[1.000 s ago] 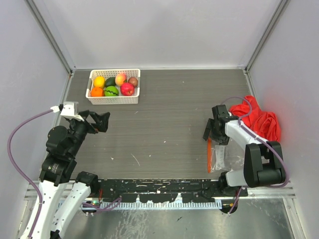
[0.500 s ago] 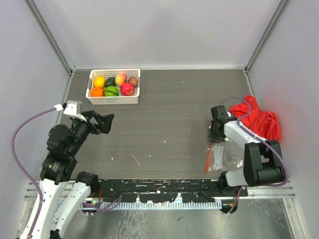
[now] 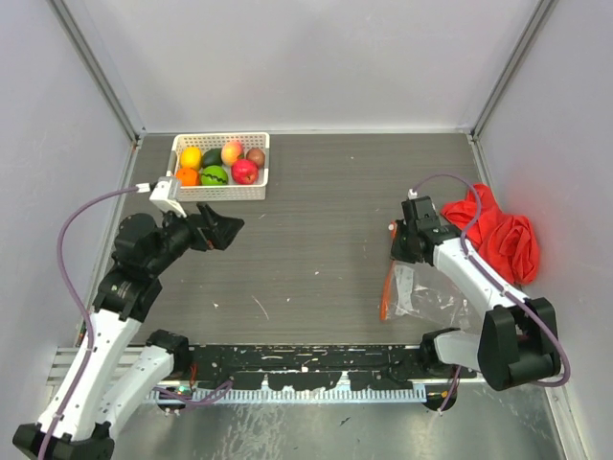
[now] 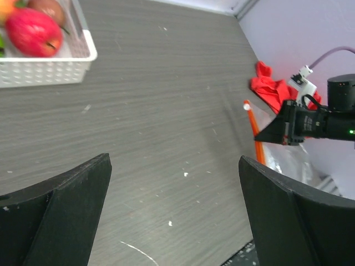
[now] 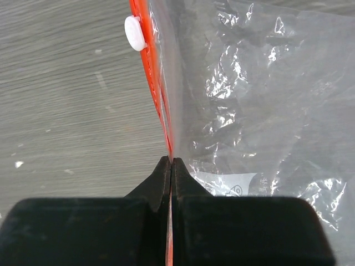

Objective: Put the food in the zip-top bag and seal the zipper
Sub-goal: Pick up the zipper food storage bag at the corner of the board.

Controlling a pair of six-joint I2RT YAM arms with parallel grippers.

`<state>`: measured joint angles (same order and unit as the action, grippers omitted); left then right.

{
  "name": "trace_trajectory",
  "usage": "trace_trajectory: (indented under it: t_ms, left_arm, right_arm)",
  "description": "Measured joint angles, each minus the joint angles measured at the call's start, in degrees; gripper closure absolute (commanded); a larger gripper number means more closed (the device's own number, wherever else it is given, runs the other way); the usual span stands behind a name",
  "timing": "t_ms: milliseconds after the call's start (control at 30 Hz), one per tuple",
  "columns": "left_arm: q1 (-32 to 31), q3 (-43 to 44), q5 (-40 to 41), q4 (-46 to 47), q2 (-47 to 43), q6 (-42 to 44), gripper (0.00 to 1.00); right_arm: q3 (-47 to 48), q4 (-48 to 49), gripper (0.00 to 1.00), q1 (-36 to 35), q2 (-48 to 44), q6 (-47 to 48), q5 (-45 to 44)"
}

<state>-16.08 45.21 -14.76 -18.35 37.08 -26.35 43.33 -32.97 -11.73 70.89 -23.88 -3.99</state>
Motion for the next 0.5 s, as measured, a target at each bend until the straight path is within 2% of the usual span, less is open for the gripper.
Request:
trace_trajectory:
  t_ms: [267, 500]
  left_arm:
    - [-4.8, -1.0, -4.8, 4.6, 8.3, -6.3, 0.03]
    - [-12.0, -3.0, -5.4, 8.7, 14.6, -10.0, 0.04]
  right_arm:
    - [0.6, 5.1, 0.99, -6.4, -2.2, 0.0, 6.3]
    - [0.6, 12.0, 0.99, -10.2, -2.1, -0.3, 12.4]
